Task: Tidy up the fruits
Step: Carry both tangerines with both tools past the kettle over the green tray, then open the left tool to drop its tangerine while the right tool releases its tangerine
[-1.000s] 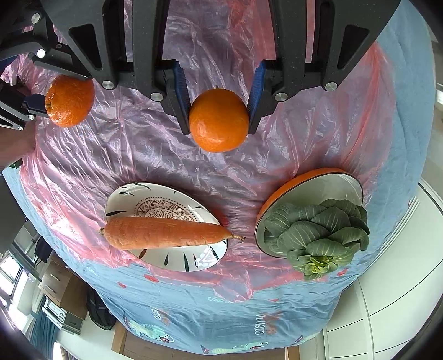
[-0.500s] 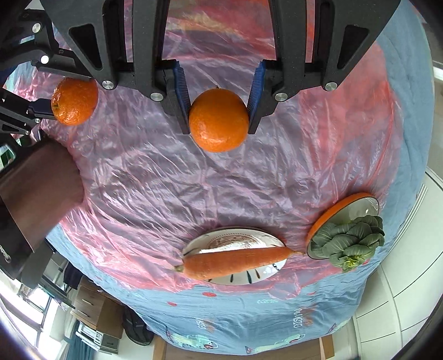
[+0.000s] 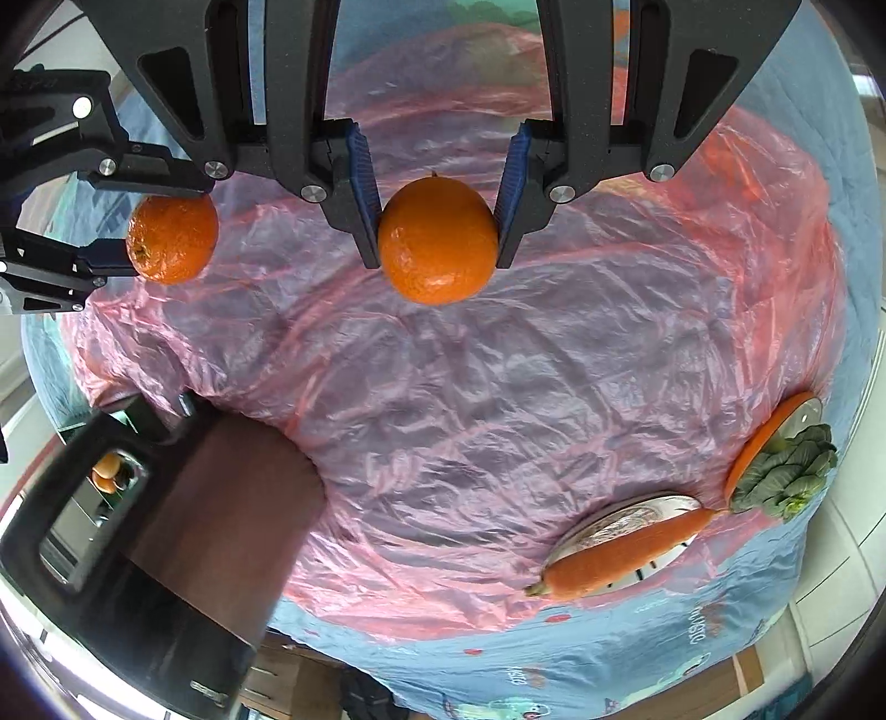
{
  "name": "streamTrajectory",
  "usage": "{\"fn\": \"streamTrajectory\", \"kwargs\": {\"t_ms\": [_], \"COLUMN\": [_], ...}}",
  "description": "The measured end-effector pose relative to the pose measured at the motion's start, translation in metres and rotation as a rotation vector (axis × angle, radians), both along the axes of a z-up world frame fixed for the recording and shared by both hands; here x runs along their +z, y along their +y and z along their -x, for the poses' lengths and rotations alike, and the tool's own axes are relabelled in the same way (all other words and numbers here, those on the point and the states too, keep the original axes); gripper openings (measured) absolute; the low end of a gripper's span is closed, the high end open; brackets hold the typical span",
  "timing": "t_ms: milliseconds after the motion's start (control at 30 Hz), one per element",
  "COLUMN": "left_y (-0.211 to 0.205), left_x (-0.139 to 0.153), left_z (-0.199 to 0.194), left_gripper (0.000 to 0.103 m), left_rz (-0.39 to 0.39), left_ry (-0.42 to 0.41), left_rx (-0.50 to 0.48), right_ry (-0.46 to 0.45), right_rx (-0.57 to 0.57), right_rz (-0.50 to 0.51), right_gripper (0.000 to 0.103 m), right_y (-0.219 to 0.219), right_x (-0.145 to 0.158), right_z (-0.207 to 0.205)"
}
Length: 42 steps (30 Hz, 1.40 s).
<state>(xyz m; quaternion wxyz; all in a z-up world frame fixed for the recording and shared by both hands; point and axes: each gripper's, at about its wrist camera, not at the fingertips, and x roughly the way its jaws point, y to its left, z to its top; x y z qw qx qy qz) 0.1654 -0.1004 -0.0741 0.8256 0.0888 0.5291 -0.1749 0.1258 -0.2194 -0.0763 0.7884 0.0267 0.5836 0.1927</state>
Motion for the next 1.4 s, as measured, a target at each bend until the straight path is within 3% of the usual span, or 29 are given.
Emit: {"fn": "streamTrajectory", "kwargs": {"t_ms": [500,833,1167,1400], "left_y": [-0.159,-0.262,-0.346,-0.392], "left_x": [0.019,0.032,0.041,0.038], "left_z": [0.055,0.048,-0.007,-0.070], "left_gripper": [0.034,0.034,0.034,0.034], "left_rz": [0.068,0.118,0.149,0.152], "left_ry": [0.052,0.042,-0.025,-0.092], "left_rx": [-0.309,-0.419,-0.369,-0.252], "right_ry": [-0.008,-0.078,-0.201,-0.244], "right_rx": [-0.277,-0.406,-0.473,-0.475], "right_rz": [0.094,0.127,0.155,0.172], "right_gripper": [0.047,0.047,0.047,0.047], "right_y": [-0.162,-0.261,-0.348,-0.392], "right_x": [0.018,0.036,0.052,0.042], "right_z": [0.038,0.035,-0.025,-0.090]}}
